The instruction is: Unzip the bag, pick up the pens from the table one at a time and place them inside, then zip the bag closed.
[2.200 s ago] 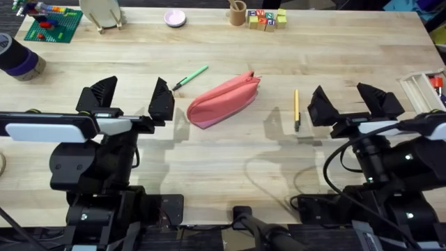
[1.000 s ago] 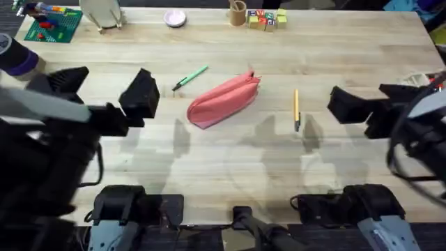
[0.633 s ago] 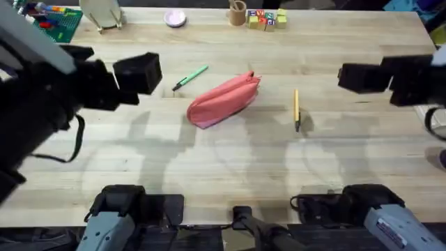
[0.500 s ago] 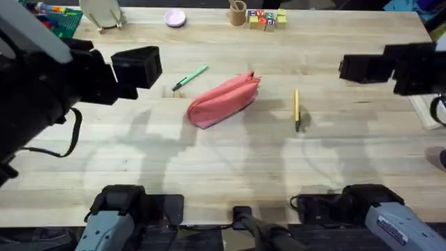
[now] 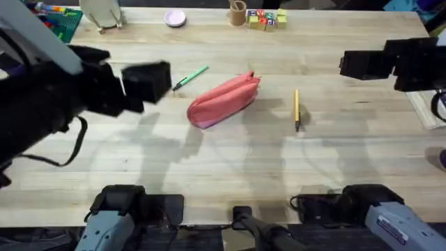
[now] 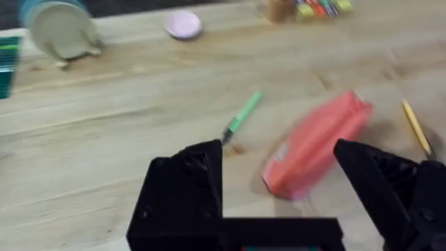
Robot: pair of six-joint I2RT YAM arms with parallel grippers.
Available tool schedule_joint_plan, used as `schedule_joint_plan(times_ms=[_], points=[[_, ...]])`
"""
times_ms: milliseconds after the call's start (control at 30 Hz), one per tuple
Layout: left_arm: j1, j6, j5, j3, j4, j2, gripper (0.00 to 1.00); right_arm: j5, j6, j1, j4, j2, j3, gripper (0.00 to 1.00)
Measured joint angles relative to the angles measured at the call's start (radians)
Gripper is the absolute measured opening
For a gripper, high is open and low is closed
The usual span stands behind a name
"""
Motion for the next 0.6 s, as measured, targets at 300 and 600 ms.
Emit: schedule_joint_plan(times_ms=[300, 600], points=[[0.000, 0.311, 0.266, 0.000, -0.195, 0.000, 0.993, 0.000, -0.004, 0.000, 0.003, 0.000, 0.000, 0.995], [0.000, 0.617, 0.338, 0.000, -0.262, 0.000, 0.993, 0.000, -0.008, 0.000, 0.018, 0.000, 0.000, 0.996]])
